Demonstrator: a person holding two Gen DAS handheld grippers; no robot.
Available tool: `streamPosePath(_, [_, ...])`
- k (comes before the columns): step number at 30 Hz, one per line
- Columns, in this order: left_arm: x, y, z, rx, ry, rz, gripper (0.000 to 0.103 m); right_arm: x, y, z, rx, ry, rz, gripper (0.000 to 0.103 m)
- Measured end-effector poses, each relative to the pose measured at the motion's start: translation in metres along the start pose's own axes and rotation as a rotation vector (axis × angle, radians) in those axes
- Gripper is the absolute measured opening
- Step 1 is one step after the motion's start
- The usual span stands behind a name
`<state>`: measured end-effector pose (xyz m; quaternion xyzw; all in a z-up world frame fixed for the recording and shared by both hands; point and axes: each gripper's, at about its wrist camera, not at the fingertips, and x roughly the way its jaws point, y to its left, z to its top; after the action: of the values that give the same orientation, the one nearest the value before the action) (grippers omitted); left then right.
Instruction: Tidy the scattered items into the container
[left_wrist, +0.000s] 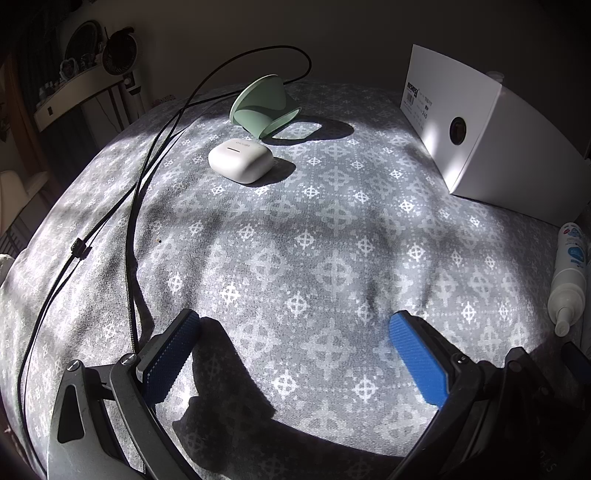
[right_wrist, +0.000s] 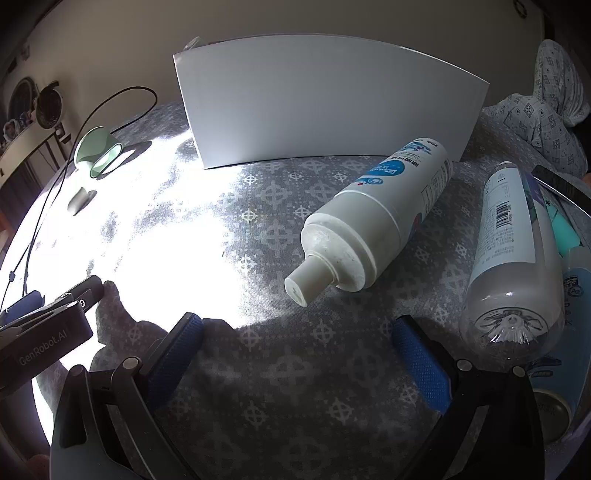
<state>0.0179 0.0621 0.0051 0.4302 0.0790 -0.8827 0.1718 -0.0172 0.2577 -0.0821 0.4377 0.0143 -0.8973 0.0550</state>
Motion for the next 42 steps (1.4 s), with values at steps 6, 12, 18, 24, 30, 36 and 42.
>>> streamPosePath(6, [0.001,0.001,0.0,-0.007,0.006,-0.008,0.103,0.0,0.0,0.0,0.0,0.0,0.0,0.103])
streamPosePath(12, [0.0,0.0,0.0,-0.006,0.003,-0.006,0.103,0.0,0.001,0.0,0.0,0.0,0.0,0.103])
streamPosePath(18, [0.0,-0.002,0.0,-0.005,0.003,-0.005,0.103,0.0,0.001,0.0,0.0,0.0,0.0,0.103])
streamPosePath(24, [0.0,-0.004,0.001,-0.001,-0.005,0.0,0.103,0.001,0.002,0.0,0.0,0.0,0.0,0.103])
streamPosePath(30, [-0.007,-0.005,0.002,-0.004,-0.037,-0.053,0.103,0.001,0.002,0.0,0.0,0.0,0.0,0.103])
streamPosePath(36, [-0.016,-0.019,0.001,0.069,-0.074,-0.196,0.103,0.001,0.001,0.0,0.0,0.0,0.001,0.103])
streamPosePath(42, [-0.004,-0.029,0.002,0.105,-0.021,-0.213,0.103,0.003,0.006,0.0,-0.024,0.005,-0.03,0.103])
